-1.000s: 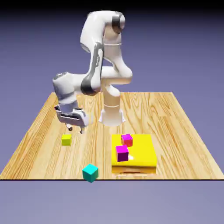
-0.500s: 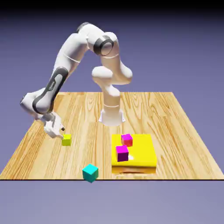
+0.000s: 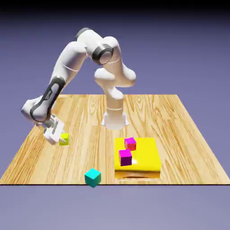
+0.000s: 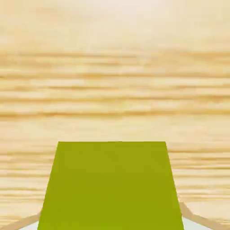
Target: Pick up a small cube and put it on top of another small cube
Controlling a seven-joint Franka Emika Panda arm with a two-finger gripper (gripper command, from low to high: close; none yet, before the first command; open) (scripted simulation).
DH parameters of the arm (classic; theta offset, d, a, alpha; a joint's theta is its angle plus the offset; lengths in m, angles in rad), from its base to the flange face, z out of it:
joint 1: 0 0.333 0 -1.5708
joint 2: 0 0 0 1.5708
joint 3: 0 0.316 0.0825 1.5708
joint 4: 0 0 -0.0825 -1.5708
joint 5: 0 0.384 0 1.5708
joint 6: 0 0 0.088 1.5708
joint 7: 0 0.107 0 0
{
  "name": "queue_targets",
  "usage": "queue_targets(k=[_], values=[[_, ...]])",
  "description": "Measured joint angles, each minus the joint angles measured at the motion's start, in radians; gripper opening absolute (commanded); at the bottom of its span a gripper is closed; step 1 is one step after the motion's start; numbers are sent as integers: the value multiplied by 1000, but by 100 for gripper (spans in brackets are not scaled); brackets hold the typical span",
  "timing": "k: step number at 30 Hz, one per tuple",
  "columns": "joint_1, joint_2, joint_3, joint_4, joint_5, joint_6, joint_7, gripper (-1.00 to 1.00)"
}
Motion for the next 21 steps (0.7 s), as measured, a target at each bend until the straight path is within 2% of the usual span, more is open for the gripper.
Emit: queue_targets(k=[17, 19, 21], values=[[64, 120, 468, 616, -147, -196, 349, -100], [65, 123, 477, 629, -151, -200, 356, -100], [87, 138, 491, 557, -128, -116, 333, -100]])
